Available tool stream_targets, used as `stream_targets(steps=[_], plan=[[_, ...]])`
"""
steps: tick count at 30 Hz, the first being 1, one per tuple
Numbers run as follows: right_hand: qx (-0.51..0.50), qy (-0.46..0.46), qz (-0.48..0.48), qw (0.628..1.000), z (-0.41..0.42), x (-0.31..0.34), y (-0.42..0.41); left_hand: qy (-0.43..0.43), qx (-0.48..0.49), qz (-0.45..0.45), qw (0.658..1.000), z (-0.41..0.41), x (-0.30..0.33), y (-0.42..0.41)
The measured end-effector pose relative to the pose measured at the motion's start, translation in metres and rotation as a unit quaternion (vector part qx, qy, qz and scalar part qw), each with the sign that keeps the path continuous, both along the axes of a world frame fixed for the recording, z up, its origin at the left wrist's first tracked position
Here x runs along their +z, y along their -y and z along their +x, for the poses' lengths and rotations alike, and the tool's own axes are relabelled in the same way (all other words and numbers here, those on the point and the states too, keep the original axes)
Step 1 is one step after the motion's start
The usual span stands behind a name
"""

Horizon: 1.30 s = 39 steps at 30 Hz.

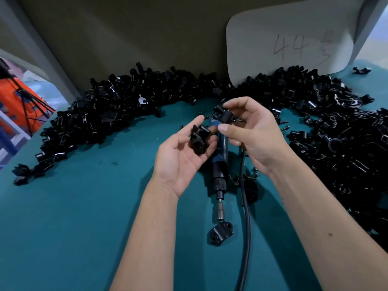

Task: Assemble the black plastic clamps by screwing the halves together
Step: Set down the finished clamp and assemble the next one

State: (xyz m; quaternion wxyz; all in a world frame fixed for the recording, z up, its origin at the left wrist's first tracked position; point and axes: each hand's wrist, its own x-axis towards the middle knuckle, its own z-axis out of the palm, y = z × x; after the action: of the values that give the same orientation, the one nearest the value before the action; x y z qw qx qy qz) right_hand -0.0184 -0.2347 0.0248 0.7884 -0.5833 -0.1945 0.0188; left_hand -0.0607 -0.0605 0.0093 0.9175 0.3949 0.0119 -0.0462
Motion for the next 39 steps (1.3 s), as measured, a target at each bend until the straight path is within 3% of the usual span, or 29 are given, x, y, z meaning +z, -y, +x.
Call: stream_targets(steps=[4,8,14,22,33,39], plan=[[-0.010,0.024,-0.023,0.999,0.000,-0.001,0.001,-0.004,0.049,0.110,0.993,0.000,-0.003,0.006],[-0.023,0.024,-0.052,0.998,0.000,-0.002,0.000,0.003,0.104,0.149,0.983,0.002,-0.008,0.013],[0.014,0.006,-0.051,0.999,0.002,-0.005,-0.001,0.120,0.198,0.291,0.928,0.002,-0.010,0.008],[0.061,0.002,-0.078,0.995,0.004,-0.007,0.001,0.111,0.156,0.255,0.948,-0.003,-0.006,0.004],[-0.001,0.061,-0.113,0.992,0.002,-0.008,-0.010,0.070,0.117,0.105,0.985,-0.003,-0.002,0.009],[-0.048,0.068,-0.135,0.987,0.001,-0.010,-0.018,0.023,0.118,0.079,0.990,-0.005,0.001,0.005]])
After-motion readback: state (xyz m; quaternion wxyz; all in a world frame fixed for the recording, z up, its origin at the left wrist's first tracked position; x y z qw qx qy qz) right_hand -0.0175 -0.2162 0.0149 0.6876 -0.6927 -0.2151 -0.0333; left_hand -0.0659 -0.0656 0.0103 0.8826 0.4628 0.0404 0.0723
